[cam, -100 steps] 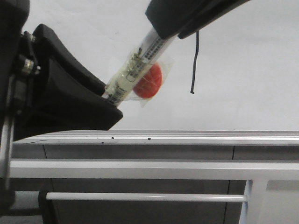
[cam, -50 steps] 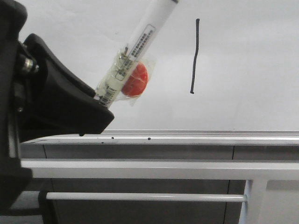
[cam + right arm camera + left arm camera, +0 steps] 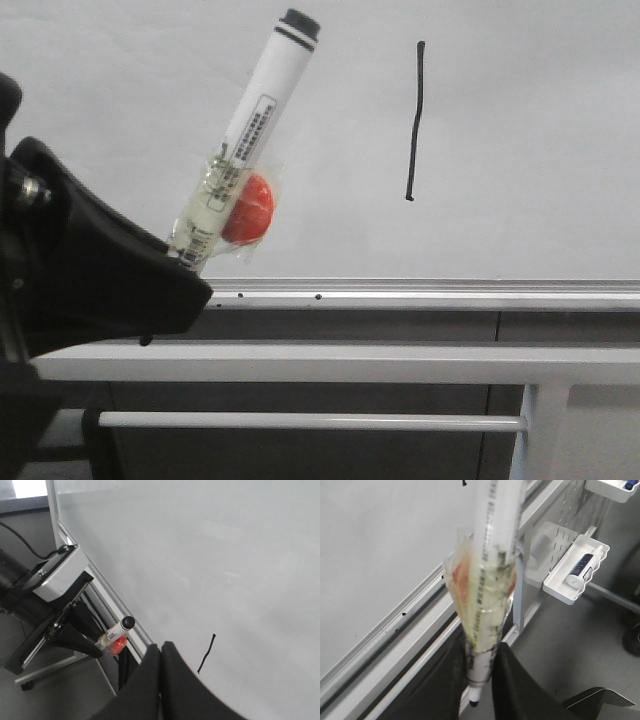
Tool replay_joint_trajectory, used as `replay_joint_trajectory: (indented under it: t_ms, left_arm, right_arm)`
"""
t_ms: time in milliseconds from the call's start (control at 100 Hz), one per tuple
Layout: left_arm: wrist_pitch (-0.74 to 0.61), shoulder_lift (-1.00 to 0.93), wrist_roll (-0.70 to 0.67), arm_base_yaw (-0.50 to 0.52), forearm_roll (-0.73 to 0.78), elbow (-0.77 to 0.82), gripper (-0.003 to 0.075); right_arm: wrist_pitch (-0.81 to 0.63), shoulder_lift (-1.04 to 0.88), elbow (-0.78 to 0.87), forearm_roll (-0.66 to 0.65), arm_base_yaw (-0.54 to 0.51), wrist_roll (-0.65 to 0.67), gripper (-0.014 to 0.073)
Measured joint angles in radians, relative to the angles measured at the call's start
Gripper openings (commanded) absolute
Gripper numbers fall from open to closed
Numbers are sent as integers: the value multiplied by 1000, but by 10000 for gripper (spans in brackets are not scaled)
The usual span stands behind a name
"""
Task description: Write number 1 on whiteboard
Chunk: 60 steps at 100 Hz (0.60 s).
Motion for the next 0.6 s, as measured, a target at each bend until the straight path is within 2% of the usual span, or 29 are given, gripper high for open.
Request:
replay_joint_trajectory:
  t_ms: [100, 170, 360, 600]
  left_arm:
    - [1, -8, -248, 0, 168, 32, -20]
    - [28, -18, -361, -14, 257, 48, -20]
    - [198, -42, -492, -130, 349, 74, -20]
    - [499, -45, -684, -325, 401, 88, -20]
  right_arm:
    - [-20, -67, 51, -26, 0, 0, -62]
    - [-47, -118, 94, -38, 0, 0, -62]
    - [-111, -245, 235, -51, 0, 4, -62]
    - [-202, -313, 411, -58, 0, 41, -62]
